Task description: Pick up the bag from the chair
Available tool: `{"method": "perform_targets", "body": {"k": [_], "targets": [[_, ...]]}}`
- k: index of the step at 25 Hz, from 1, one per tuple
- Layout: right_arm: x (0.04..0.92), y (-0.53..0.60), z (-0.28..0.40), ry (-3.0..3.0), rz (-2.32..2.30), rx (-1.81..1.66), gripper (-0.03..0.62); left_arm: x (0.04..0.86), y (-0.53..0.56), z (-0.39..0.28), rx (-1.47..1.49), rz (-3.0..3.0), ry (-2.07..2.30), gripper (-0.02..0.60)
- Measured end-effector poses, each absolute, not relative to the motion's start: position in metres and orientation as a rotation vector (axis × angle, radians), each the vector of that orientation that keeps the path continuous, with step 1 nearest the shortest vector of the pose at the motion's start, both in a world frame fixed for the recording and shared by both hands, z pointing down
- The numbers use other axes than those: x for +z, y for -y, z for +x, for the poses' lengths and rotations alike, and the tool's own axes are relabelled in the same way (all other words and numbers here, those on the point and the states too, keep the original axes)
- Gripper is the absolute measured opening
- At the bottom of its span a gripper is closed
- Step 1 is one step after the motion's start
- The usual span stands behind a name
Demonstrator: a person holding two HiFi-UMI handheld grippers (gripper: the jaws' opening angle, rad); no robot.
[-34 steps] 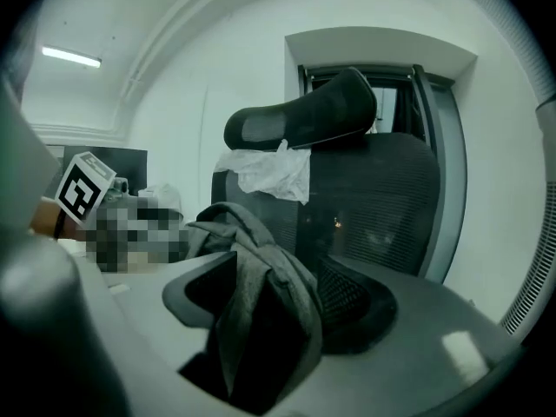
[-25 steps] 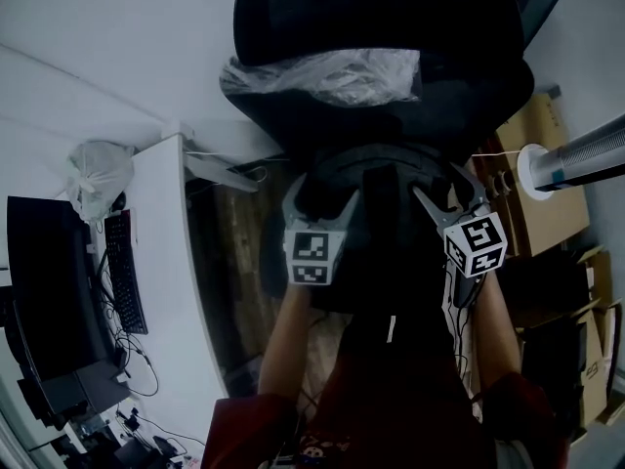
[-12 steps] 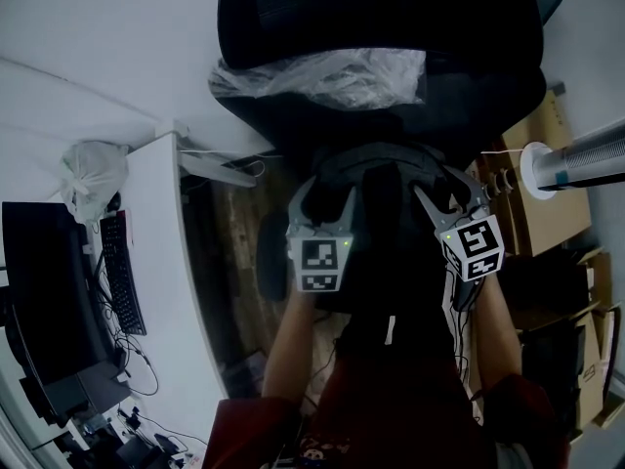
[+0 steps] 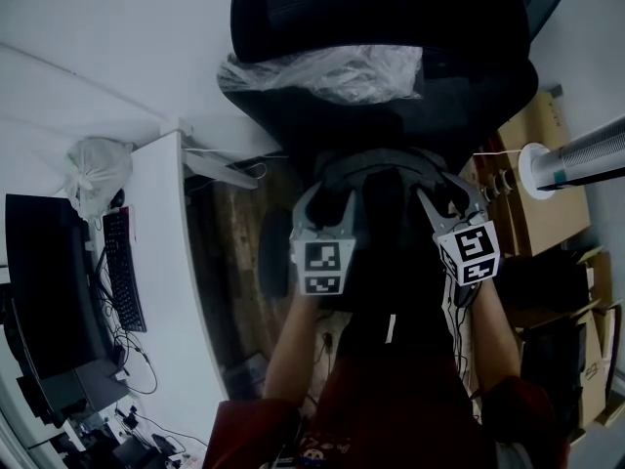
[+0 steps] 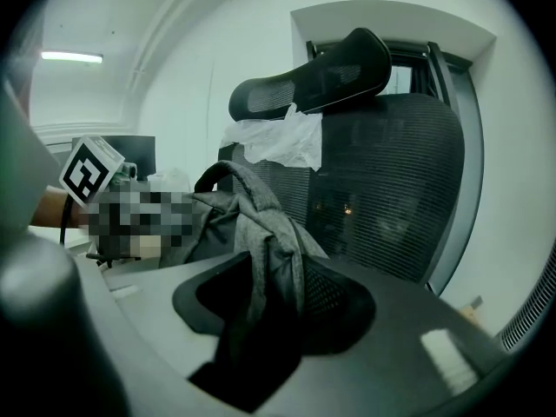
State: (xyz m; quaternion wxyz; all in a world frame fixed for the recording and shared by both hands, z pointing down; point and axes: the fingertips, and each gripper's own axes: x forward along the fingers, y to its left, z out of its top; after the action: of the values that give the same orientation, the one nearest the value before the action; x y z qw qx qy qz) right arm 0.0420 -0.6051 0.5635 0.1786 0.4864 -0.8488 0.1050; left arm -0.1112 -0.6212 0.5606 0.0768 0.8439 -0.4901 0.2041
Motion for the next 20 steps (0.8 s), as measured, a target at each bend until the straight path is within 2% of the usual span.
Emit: {"method": "perform_targets", "body": {"k": [20], "targets": [[0.519,0.532,0.027,2.401,1.465,0.117,0.133,0.513,0.538,-0.129,0.506,2.582,1.611,0.158]]}}
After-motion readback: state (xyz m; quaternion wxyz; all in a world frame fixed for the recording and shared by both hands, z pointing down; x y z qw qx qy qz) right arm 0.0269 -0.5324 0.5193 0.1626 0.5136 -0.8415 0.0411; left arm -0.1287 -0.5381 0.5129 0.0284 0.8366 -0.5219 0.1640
